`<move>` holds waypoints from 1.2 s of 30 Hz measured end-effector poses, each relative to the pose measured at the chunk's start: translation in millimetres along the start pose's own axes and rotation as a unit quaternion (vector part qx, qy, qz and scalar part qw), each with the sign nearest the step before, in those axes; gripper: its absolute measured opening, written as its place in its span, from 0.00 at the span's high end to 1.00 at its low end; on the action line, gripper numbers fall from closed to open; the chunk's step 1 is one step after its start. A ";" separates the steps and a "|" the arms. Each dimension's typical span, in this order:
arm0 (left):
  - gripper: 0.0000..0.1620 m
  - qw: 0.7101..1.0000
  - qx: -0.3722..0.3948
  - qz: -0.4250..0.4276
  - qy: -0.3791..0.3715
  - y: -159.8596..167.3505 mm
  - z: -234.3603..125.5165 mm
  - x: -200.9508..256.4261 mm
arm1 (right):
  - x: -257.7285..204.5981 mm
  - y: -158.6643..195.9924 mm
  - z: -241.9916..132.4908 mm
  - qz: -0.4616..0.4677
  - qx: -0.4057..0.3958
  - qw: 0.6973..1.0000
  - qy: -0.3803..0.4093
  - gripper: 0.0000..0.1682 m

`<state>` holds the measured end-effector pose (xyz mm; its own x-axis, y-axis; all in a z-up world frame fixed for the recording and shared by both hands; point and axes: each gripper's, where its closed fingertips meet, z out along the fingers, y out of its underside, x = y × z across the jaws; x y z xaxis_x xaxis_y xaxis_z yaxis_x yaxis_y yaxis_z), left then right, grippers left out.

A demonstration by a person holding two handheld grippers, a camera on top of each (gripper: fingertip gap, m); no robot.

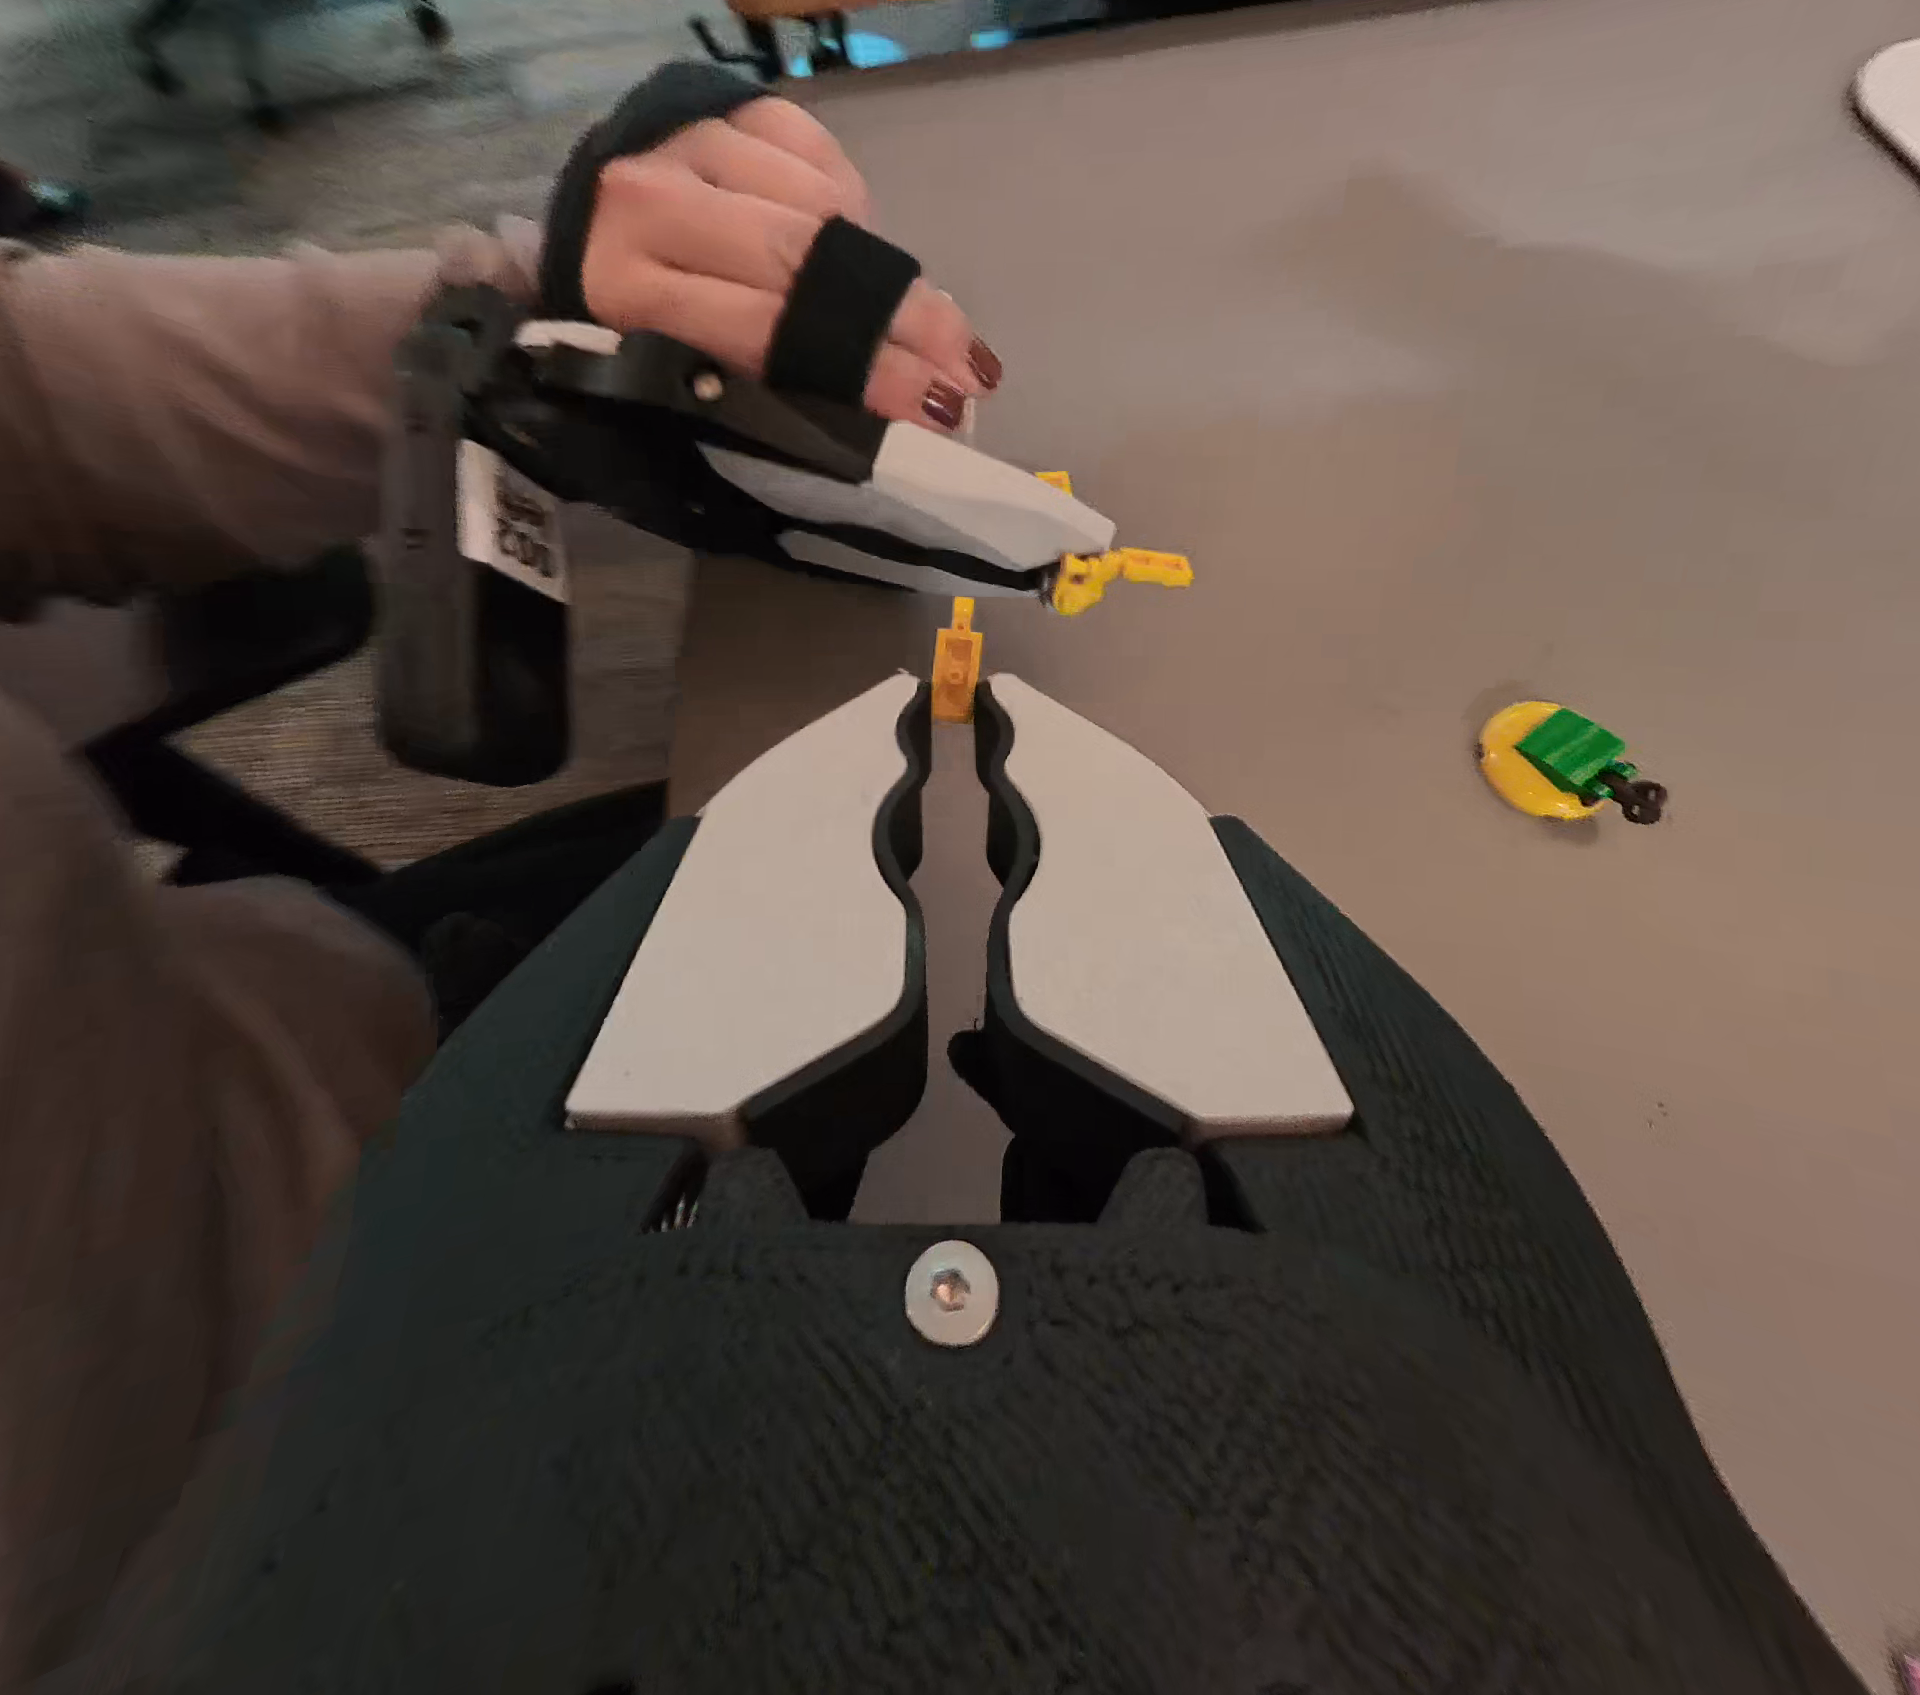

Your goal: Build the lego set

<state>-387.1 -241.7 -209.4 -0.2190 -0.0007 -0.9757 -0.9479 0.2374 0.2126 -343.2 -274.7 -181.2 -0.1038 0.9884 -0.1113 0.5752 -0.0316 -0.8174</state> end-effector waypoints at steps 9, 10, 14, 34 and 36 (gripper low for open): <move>0.93 0.994 0.068 0.075 -0.044 -29.3 4.7 -32.0 | -10.4 5.8 -35.7 0.006 -0.025 0.999 0.040 0.97; 0.93 0.991 0.084 0.094 -0.049 -36.3 3.8 -35.2 | -11.6 8.5 -37.4 0.013 -0.016 0.998 0.058 0.97; 0.93 0.970 0.156 0.180 -0.054 -62.3 2.4 -38.8 | -20.9 33.0 -37.9 0.069 0.015 0.993 0.090 0.97; 0.93 0.876 0.339 0.343 -0.014 -106.6 7.6 3.2 | -8.7 87.1 -20.9 0.240 0.071 0.962 0.106 0.97; 0.94 0.875 0.340 0.344 -0.012 -107.4 7.6 2.9 | -9.0 87.6 -20.8 0.238 0.068 0.963 0.103 0.97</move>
<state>-284.2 -259.8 -235.5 -0.6708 0.3875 -0.6323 -0.2359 0.6969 0.6773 -275.0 -283.2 -240.1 0.3169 0.8651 -0.3888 0.4041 -0.4940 -0.7698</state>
